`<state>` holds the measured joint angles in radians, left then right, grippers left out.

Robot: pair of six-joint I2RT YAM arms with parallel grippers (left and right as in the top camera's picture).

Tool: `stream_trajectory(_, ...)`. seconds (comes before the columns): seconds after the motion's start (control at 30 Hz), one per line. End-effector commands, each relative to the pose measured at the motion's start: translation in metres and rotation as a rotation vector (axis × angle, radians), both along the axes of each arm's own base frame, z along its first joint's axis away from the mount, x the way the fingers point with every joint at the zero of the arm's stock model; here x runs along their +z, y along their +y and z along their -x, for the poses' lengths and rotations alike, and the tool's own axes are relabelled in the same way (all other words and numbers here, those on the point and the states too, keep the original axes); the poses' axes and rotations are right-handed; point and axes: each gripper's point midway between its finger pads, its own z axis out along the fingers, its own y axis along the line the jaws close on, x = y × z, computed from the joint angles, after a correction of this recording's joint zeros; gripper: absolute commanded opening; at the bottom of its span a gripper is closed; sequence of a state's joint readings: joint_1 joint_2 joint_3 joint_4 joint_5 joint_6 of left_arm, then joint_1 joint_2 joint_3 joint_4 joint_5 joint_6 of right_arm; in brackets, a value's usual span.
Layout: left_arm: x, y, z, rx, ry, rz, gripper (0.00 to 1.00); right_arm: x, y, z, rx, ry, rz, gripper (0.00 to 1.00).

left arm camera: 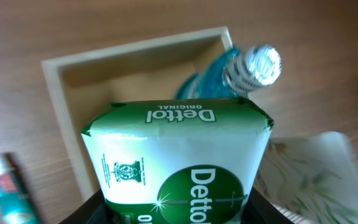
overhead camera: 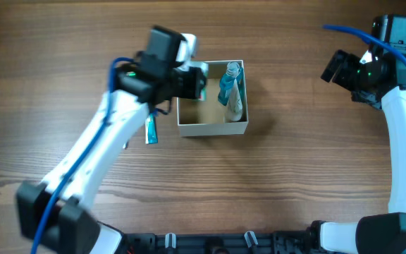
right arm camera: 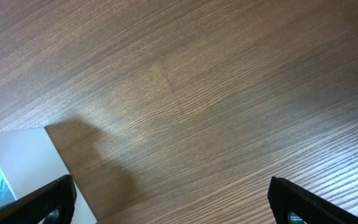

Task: Pack container
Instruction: 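Place the soap bar into the box with the left gripper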

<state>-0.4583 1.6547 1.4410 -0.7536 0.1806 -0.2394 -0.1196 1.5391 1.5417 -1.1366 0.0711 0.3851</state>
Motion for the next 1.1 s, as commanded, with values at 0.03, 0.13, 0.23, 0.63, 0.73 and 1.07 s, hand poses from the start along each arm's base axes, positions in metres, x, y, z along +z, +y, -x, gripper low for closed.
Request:
stream_trajectory(0.03, -0.057, -0.015, -0.007, 0.079, 0.127, -0.043, 0.39, 0.0, 0.0, -0.004, -0.008, -0.004, -0.008, 1.0)
stream_trajectory(0.13, -0.082, -0.015, -0.007, 0.1, 0.186, -0.064, 0.39, 0.0, 0.0, -0.004, -0.007, -0.004, -0.007, 1.0)
stream_trajectory(0.23, -0.098, -0.015, -0.009, 0.101, 0.208, -0.078, 0.44, 0.0, 0.0, -0.004, -0.008, -0.004, -0.008, 1.0)
stream_trajectory(0.63, -0.1, -0.006, -0.018, 0.128, 0.208, -0.073, 0.73, 0.0, 0.0, -0.004, -0.008, -0.004, -0.008, 1.0)
stream_trajectory(0.73, -0.076, 0.008, -0.019, 0.157, 0.2, -0.062, 0.73, 0.0, 0.0, -0.004, -0.008, -0.004, -0.008, 1.0)
stream_trajectory(1.07, 0.003, 0.117, -0.005, 0.323, 0.106, -0.173, 0.89, 0.0, 0.0, -0.004, -0.008, -0.003, -0.008, 1.0)
